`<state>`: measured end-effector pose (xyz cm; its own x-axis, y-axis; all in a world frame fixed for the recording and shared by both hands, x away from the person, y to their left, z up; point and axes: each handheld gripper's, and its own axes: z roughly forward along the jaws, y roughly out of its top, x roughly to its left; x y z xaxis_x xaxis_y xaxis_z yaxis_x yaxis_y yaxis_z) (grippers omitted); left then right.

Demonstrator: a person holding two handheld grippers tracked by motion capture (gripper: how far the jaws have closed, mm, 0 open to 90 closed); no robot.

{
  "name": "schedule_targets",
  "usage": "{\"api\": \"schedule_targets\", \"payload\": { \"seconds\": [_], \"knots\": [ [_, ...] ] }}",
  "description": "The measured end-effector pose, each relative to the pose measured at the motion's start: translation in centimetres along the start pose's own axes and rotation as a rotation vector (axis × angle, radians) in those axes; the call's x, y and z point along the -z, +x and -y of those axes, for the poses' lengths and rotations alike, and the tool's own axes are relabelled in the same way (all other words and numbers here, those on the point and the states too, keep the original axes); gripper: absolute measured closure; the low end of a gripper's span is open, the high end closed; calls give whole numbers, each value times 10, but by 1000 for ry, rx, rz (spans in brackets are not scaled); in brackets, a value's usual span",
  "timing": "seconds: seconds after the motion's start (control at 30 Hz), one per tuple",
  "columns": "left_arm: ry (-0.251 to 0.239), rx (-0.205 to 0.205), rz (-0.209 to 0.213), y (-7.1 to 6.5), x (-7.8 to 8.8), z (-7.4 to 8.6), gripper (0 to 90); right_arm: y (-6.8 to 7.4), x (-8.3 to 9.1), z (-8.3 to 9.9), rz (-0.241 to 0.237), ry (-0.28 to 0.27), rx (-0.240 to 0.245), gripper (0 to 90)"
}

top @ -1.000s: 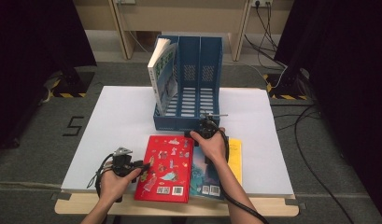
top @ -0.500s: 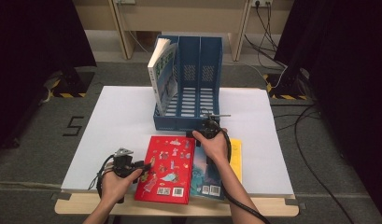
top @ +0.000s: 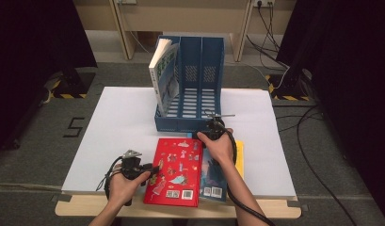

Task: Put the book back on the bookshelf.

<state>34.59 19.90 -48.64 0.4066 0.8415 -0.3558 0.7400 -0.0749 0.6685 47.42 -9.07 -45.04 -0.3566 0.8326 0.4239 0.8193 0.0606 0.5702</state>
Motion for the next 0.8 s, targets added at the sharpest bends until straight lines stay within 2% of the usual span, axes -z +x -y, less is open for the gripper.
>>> {"api": "schedule_targets", "payload": {
  "seconds": [0.07,0.17,0.47,0.63,0.7,0.8],
  "knots": [
    [-4,-1,9,-3,-2,0,583,-1,3,0,11,1,14,490],
    [-4,-5,23,-5,-4,0,582,-3,9,1,29,8,9,481],
    [-2,-25,27,-11,-6,0,584,-7,17,5,35,10,22,480],
    [-1,-34,21,-13,-7,0,587,-14,23,9,10,5,-31,480],
    [-5,-41,19,-14,-7,1,588,-15,25,10,10,7,-37,480],
    [-11,-48,13,-15,-7,1,589,-16,29,11,8,30,-60,481]
  ]
}}
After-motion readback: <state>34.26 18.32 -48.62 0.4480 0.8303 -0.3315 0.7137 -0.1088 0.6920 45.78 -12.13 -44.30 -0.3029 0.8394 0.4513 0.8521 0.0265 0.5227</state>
